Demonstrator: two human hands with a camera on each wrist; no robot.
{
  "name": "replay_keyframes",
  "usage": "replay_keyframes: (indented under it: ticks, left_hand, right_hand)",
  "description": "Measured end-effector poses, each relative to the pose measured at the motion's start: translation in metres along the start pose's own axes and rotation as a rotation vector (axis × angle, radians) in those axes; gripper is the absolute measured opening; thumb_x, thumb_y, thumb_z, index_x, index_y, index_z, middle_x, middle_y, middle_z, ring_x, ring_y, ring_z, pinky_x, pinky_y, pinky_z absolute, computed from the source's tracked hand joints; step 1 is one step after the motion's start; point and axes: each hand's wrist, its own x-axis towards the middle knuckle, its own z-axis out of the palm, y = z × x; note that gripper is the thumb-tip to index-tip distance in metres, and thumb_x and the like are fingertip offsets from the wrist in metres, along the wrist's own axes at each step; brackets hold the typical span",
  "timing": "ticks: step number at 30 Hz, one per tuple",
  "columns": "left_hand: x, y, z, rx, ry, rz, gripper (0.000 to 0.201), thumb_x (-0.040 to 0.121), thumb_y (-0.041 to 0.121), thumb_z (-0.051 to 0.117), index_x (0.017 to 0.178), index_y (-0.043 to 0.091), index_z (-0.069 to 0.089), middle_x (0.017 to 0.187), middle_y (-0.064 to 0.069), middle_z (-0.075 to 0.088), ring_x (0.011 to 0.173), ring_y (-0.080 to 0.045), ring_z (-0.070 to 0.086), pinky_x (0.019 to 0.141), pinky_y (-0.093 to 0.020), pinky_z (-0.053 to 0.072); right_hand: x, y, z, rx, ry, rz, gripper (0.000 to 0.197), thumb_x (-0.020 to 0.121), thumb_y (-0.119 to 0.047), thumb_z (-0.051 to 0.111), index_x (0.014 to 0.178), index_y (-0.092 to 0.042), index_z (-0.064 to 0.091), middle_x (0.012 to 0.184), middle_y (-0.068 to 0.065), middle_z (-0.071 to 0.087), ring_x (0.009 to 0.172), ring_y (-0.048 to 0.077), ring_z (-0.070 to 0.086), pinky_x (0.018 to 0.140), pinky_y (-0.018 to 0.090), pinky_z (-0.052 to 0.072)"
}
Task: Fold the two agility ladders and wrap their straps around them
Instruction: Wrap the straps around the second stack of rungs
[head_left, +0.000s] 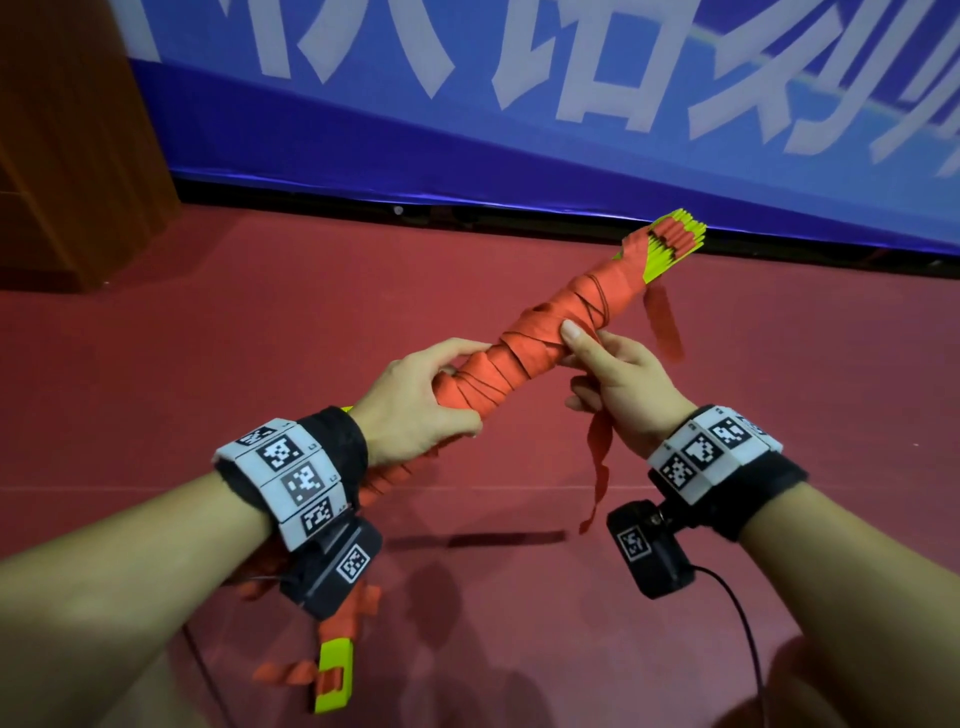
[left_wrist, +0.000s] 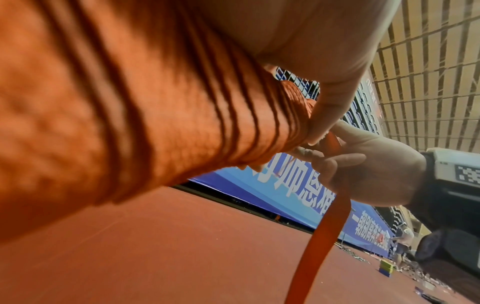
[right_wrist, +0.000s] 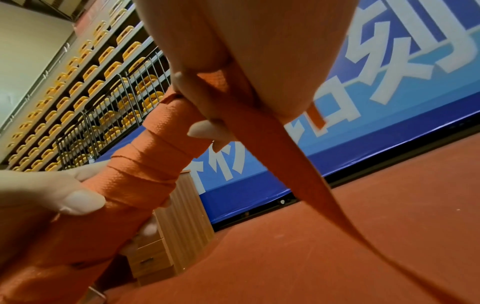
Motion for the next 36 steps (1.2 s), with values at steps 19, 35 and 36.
replay_keyframes:
  ticks: [19,35,36]
  left_hand:
    - [-0.011,0.013,0.015,0.759,0.164,0.080,0.092,0.080,0.038,0.079,0.150,0.043,0.020,0.124,0.006,0.042,0.099,-0.022,0.060,0.076,-0.043,0.056]
    - [-0.009,0.017,0.003,0.570,0.195,0.089,0.081,0.072,0.036,0.070,0.147,0.043,0.040,0.101,0.013,0.055,0.094,-0.023,0.062,0.079,-0.040,0.053]
    - [-0.008,0.016,0.002,0.563,0.193,0.089,0.081,0.071,0.037,0.070,0.147,0.043,0.040,0.101,0.013,0.056,0.094,-0.023,0.063,0.079,-0.040,0.054]
  right_hand:
    - [0.010,0.000,0.014,0.047,0.303,0.089,0.056,0.090,-0.059,0.067,0.063,-0.012,0.054,0.048,-0.003,0.054,0.039,0.010,0.045,0.054,0.030,0.046]
    - [0.006,0.003,-0.008,-0.209,0.216,-0.153,0.032,0.102,-0.043,0.055,0.092,-0.012,0.054,0.081,0.005,0.078,0.086,0.012,0.075,0.056,0.022,0.051]
    - [0.006,0.003,-0.009,-0.230,0.210,-0.163,0.032,0.103,-0.043,0.054,0.093,-0.012,0.055,0.081,0.002,0.079,0.088,0.011,0.075,0.056,0.021,0.051]
